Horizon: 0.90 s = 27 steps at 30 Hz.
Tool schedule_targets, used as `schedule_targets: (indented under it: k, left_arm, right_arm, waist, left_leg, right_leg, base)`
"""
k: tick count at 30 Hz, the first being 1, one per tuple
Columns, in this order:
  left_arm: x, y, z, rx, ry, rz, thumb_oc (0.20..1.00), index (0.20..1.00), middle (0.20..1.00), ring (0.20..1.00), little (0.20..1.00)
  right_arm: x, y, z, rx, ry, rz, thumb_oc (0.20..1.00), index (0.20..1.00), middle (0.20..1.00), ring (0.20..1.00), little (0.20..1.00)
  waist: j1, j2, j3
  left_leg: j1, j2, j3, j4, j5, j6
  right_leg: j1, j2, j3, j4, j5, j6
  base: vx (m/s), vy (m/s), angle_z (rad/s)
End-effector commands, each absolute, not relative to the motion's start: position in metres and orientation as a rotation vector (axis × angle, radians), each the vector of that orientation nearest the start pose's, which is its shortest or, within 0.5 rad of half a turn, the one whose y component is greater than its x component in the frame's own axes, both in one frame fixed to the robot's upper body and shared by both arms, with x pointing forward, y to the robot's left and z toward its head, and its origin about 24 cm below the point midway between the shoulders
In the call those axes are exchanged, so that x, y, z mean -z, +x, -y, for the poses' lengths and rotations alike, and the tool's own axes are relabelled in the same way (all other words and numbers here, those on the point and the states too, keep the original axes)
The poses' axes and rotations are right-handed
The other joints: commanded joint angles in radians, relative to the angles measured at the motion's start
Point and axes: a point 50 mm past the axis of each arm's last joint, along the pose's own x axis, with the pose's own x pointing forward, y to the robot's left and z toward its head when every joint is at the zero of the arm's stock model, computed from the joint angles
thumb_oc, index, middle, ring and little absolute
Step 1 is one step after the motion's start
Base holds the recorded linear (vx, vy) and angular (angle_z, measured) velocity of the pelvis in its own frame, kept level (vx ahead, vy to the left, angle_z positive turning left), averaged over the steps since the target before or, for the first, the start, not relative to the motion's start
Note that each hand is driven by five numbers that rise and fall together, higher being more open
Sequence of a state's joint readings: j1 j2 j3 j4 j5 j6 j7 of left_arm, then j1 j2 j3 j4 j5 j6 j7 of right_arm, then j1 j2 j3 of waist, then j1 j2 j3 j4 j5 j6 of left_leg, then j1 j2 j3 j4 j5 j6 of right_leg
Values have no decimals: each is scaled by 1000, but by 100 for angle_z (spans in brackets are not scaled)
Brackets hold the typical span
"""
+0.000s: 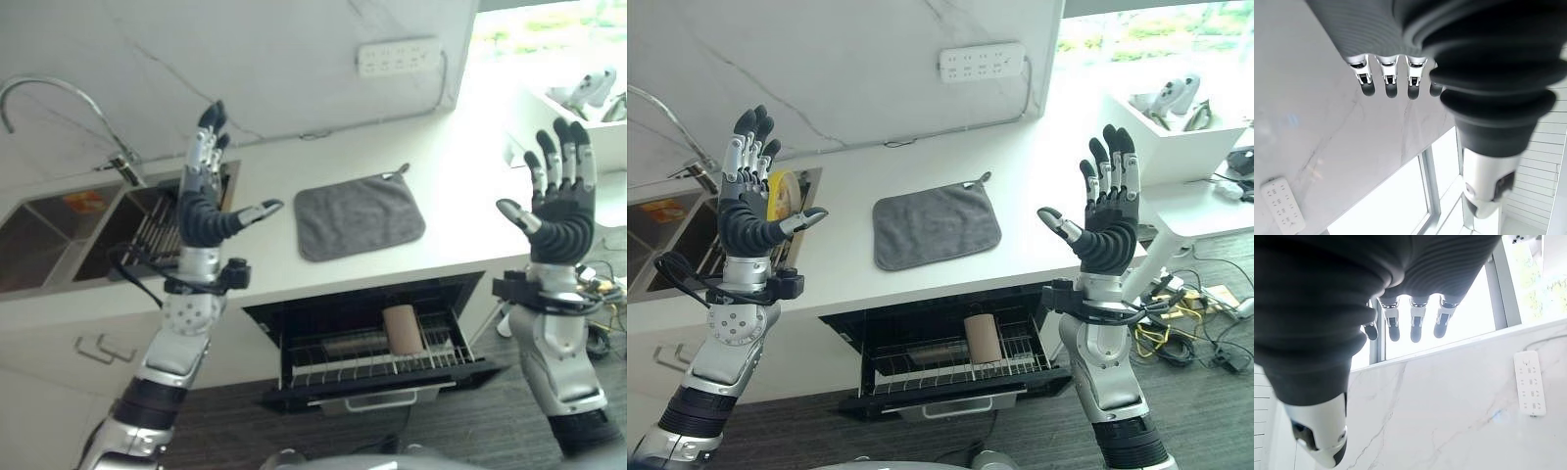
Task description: Place the dishes in the dishwasher.
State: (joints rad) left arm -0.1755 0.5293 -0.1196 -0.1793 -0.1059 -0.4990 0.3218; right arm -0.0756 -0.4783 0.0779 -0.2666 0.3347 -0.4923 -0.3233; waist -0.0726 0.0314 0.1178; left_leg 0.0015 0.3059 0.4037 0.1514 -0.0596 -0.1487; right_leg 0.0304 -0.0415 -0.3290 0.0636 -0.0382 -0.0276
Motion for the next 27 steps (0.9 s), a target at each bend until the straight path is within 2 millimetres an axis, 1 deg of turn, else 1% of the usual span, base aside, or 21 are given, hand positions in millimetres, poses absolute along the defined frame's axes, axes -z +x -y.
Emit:
schedule_targets:
  k: [1, 3, 5, 7, 8, 10, 12, 13, 14, 15, 16, 18, 19, 20, 21, 22, 23, 24, 25, 26, 27]
  left_arm:
    - [-194, 243, -195, -20, 242, 932, 1000, 1000, 1000, 1000, 1000]
    - [-195, 243, -195, -5, 244, 937, 1000, 1000, 1000, 1000, 1000]
    - [-196, 244, -192, 31, 250, 946, 1000, 1000, 1000, 1000, 1000]
    - [-196, 245, -189, 50, 260, 943, 1000, 1000, 1000, 1000, 1000]
    - [-199, 245, -185, 70, 262, 967, 1000, 1000, 1000, 1000, 1000]
    - [-202, 246, -181, 81, 273, 979, 1000, 1000, 1000, 1000, 1000]
    - [-203, 249, -179, 76, 284, 974, 1000, 1000, 1000, 1000, 1000]
    - [-202, 249, -179, 74, 290, 971, 1000, 1000, 1000, 1000, 1000]
    - [-200, 248, -179, 76, 303, 969, 1000, 1000, 1000, 1000, 1000]
    - [-199, 247, -178, 77, 311, 972, 1000, 1000, 1000, 1000, 1000]
    - [-202, 248, -177, 92, 314, 975, 1000, 1000, 1000, 1000, 1000]
    - [-202, 249, -179, 87, 305, 965, 1000, 1000, 1000, 1000, 1000]
    - [-197, 250, -180, 73, 298, 952, 1000, 1000, 1000, 1000, 1000]
    - [-196, 250, -181, 71, 298, 949, 1000, 1000, 1000, 1000, 1000]
    - [-190, 251, -182, 61, 291, 925, 1000, 1000, 1000, 1000, 1000]
    - [-185, 251, -182, 52, 295, 895, 1000, 1000, 1000, 1000, 1000]
    - [-183, 253, -182, 42, 287, 878, 1000, 1000, 1000, 1000, 1000]
    - [-181, 252, -185, 36, 233, 854, 1000, 1000, 1000, 1000, 1000]
    - [-178, 249, -182, 43, 239, 851, 1000, 1000, 1000, 1000, 1000]
    - [-175, 246, -181, 43, 219, 838, 1000, 1000, 1000, 1000, 1000]
    - [-171, 245, -183, 30, 196, 815, 1000, 1000, 1000, 1000, 1000]
  right_arm:
    - [-199, 224, 198, 62, 67, 953, 1000, 1000, 1000, 1000, 1000]
    - [-200, 222, 199, 68, 61, 960, 1000, 1000, 1000, 1000, 1000]
    - [-199, 221, 202, 89, 60, 962, 1000, 1000, 1000, 1000, 1000]
    - [-197, 218, 205, 112, 66, 946, 1000, 1000, 1000, 1000, 1000]
    - [-194, 215, 207, 127, 84, 943, 1000, 1000, 1000, 1000, 1000]
    - [-191, 214, 206, 131, 71, 946, 1000, 1000, 1000, 1000, 1000]
    - [-188, 214, 202, 116, 79, 939, 1000, 1000, 1000, 1000, 1000]
    - [-188, 214, 202, 114, 83, 942, 1000, 1000, 1000, 1000, 1000]
    - [-191, 215, 199, 111, 90, 946, 1000, 1000, 1000, 1000, 1000]
    - [-193, 216, 197, 107, 96, 948, 1000, 1000, 1000, 1000, 1000]
    - [-196, 220, 190, 98, 103, 942, 1000, 1000, 1000, 1000, 1000]
    - [-196, 224, 185, 82, 99, 933, 1000, 1000, 1000, 1000, 1000]
    - [-194, 226, 183, 62, 108, 919, 1000, 1000, 1000, 1000, 1000]
    - [-193, 226, 184, 60, 109, 916, 1000, 1000, 1000, 1000, 1000]
    - [-190, 228, 184, 27, 120, 873, 1000, 1000, 1000, 1000, 1000]
    - [-185, 231, 182, -38, 131, 824, 1000, 1000, 1000, 1000, 1000]
    - [-183, 232, 179, -79, 125, 804, 1000, 1000, 1000, 1000, 1000]
    - [-184, 234, 177, -109, 92, 785, 1000, 1000, 1000, 1000, 1000]
    - [-183, 238, 177, -126, 85, 770, 1000, 1000, 1000, 1000, 1000]
    - [-182, 244, 172, -194, 50, 735, 1000, 1000, 1000, 1000, 1000]
    - [-178, 244, 167, -254, -2, 702, 1000, 1000, 1000, 1000, 1000]
  waist:
    - [8, -6, -36]
    - [-1, 1, -39]
    - [-15, 11, -43]
    - [-26, 16, -44]
    - [-33, 24, -43]
    - [-36, 24, -37]
    - [-31, 19, -25]
    - [-24, 16, -23]
    - [-1, 14, -20]
    - [13, 16, -20]
    - [37, 14, -13]
    - [58, 8, -14]
    - [65, 6, -17]
    - [63, 5, -19]
    - [60, -1, -27]
    - [57, -11, -33]
    - [51, -17, -34]
    - [47, -42, -16]
    - [61, -42, -4]
    - [69, -35, -8]
    - [67, -26, -12]
  left_leg:
    - [34, 15, 20, 50, 69, 13]
    - [48, 24, 13, 49, 69, 12]
    - [75, -6, 5, 2, 12, 27]
    - [94, -44, 2, -29, -13, 41]
    - [98, -87, -25, -66, -12, 57]
    - [103, -125, -44, -88, -18, 73]
    - [122, -183, -59, -131, -26, 97]
    - [128, -195, -47, -143, -28, 101]
    - [137, -206, -17, -159, -31, 108]
    - [141, -210, 0, -171, -30, 114]
    - [143, -229, 5, -179, -46, 132]
    - [136, -240, 3, -175, -52, 140]
    - [134, -246, -8, -182, -45, 150]
    - [131, -243, -9, -180, -43, 149]
    - [124, -223, 3, -175, -24, 141]
    - [117, -198, 23, -153, -16, 125]
    - [110, -190, 39, -108, -29, 120]
    - [28, -171, 50, 78, -78, 108]
    - [-37, -129, 15, 147, -62, 84]
    - [-9, -80, 25, 90, -42, 75]
    - [11, -19, 25, 36, 33, 37]
  right_leg:
    - [27, -131, -57, 57, -86, 129]
    - [13, -147, -43, 87, -98, 131]
    - [-3, -181, -24, 140, -111, 150]
    - [-4, -207, -8, 167, -115, 171]
    - [-18, -227, 15, 177, -98, 196]
    - [-36, -259, 30, 190, -71, 225]
    - [-65, -301, 39, 203, -7, 253]
    - [-74, -312, 20, 203, 19, 260]
    - [-87, -340, -41, 207, 56, 265]
    - [-94, -349, -79, 213, 61, 263]
    - [-104, -327, -120, 243, 23, 254]
    - [-93, -324, -160, 223, 12, 240]
    - [-95, -307, -151, 225, -1, 230]
    - [-91, -297, -146, 222, -8, 228]
    - [-66, -267, -147, 186, -33, 219]
    - [-37, -242, -153, 131, -32, 217]
    - [-31, -230, -149, 116, -32, 209]
    - [-6, -206, -119, 96, -44, 182]
    - [15, -186, -98, 74, -49, 167]
    - [21, -197, -115, 65, -49, 164]
    - [25, -201, -118, 61, -48, 166]
  base:
    - [99, 459, -17]
    - [99, 485, -29]
    - [146, 555, -42]
    - [140, 547, -37]
    - [109, 581, -25]
    - [69, 435, -9]
    - [51, 342, -25]
    - [11, 305, -36]
    - [-26, 241, -89]
    - [-65, 273, -101]
    - [-57, 175, -98]
    - [-16, 55, -52]
    - [8, -43, -33]
    - [22, -150, 2]
    - [34, -298, -3]
    - [47, -389, -15]
    - [73, -444, -45]
    - [58, -258, -43]
    - [52, 19, -29]
    - [40, 389, -44]
    - [88, 624, -53]
